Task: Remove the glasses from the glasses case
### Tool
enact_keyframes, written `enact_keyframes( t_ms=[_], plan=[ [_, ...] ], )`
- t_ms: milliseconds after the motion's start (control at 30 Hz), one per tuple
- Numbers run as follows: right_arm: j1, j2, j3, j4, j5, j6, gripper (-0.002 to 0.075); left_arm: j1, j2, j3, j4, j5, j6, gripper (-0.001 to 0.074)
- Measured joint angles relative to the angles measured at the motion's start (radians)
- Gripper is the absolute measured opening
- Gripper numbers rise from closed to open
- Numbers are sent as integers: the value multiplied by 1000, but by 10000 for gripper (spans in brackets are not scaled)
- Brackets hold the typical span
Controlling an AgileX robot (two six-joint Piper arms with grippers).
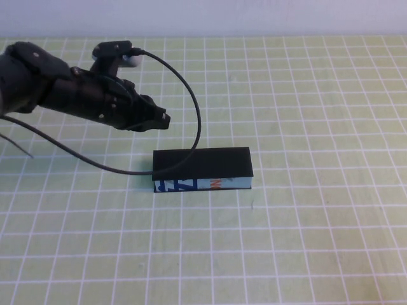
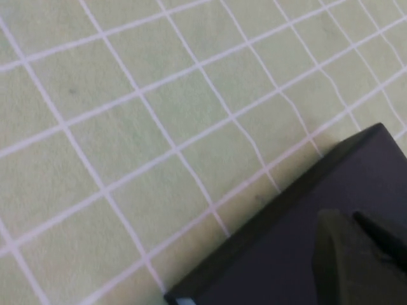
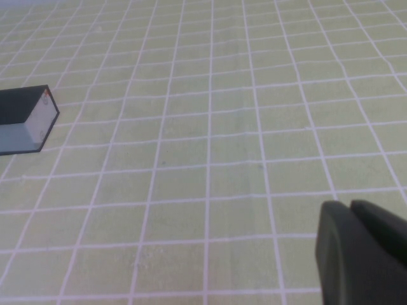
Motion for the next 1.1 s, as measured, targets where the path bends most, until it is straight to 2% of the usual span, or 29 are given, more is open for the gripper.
enact_keyframes(
  t_ms=[300,533,800,1100],
  plan=[
    [0,0,0,0,0,0,-18,-24,197,-169,-10,18,2,-4],
    [0,0,0,10,-26,0,-18,-30,273,-205,-10,30,0,-4],
    [0,0,0,283,-214,0,-18,-30,288,-205,22,45,-4,-4],
    [0,0,0,507,-303,0,-18,-30,288,-205,51,55,-4,-4]
  ],
)
